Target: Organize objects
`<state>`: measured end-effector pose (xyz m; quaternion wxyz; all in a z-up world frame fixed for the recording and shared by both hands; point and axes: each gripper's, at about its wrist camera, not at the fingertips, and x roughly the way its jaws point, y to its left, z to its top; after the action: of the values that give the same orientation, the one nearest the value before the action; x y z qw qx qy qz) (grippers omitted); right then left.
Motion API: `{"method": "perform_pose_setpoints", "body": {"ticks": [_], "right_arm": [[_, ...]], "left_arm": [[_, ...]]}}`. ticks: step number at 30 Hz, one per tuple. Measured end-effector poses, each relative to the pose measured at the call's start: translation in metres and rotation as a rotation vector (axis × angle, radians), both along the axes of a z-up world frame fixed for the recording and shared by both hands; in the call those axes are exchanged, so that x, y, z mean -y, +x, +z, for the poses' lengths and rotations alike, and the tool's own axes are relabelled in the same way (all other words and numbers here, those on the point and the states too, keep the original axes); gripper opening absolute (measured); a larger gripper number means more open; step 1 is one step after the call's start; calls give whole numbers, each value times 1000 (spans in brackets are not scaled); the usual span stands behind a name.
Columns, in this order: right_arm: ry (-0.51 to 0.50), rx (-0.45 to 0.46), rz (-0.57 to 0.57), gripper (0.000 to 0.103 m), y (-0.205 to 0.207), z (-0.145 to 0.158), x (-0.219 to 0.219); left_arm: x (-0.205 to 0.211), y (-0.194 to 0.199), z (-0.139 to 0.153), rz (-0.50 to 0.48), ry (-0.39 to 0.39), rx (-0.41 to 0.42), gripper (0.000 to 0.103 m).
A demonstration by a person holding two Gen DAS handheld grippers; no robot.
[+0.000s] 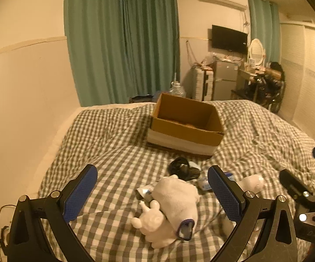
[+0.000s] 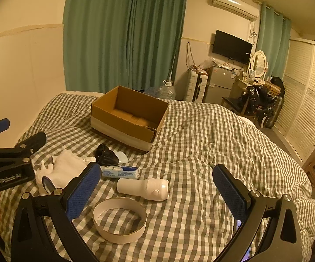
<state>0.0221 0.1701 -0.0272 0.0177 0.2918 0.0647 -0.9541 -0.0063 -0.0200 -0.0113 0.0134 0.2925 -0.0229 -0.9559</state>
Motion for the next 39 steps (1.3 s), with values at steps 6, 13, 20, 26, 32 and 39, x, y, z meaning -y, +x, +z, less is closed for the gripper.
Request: {"method": "perform_pose_setpoints", "body": {"ticks": [6, 13, 20, 26, 32, 39], "right_arm": [[-12, 19, 56, 103, 3, -4, 3], [-11, 55, 99, 103, 1, -16, 12], [-6, 95, 110, 103, 4, -29, 10], [25, 191, 145, 103, 2, -60, 17], [36, 274, 157, 103, -9, -91, 22], [-23, 307, 195, 88, -13, -101, 19]], "left_arm": [[1, -1, -6, -8, -1, 23, 103], [1, 4, -12, -24, -7, 37, 103], [4, 12, -31, -35, -19, 75, 103], [-2, 9, -49, -40, -40, 115, 103], [-12, 2, -58, -61, -58, 112, 102], [-21, -14, -78, -112, -49, 158, 66]]}}
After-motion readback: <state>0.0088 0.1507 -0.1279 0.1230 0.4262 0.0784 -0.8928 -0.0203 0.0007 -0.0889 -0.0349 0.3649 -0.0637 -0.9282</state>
